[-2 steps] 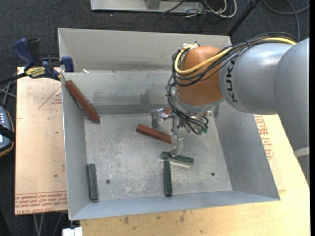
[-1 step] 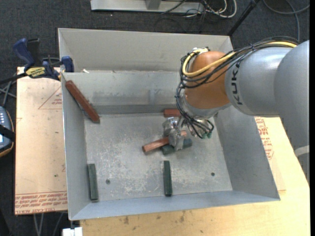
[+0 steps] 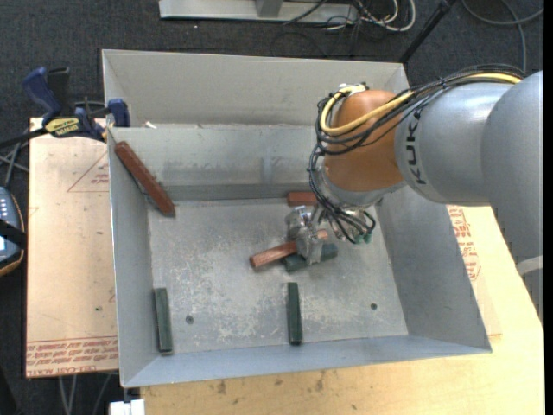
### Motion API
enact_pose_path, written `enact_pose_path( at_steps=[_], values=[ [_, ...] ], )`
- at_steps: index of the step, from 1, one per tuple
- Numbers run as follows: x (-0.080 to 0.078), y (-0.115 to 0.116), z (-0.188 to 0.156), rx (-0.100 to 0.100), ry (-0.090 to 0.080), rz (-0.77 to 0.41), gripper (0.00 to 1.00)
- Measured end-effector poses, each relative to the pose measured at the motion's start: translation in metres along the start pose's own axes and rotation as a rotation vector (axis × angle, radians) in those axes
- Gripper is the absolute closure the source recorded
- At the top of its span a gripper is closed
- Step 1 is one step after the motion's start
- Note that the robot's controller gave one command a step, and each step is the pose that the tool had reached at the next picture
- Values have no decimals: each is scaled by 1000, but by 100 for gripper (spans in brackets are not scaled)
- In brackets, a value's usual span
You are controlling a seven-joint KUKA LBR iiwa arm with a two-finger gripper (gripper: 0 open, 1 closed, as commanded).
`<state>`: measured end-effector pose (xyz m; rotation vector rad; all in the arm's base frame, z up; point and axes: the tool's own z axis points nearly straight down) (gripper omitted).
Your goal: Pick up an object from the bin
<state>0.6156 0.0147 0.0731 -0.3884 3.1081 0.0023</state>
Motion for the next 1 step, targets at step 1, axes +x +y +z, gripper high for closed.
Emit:
enact_pose_path(
  at_steps=[1],
  values=[
    [-28,47,-152,0,4,-79,100]
  ],
)
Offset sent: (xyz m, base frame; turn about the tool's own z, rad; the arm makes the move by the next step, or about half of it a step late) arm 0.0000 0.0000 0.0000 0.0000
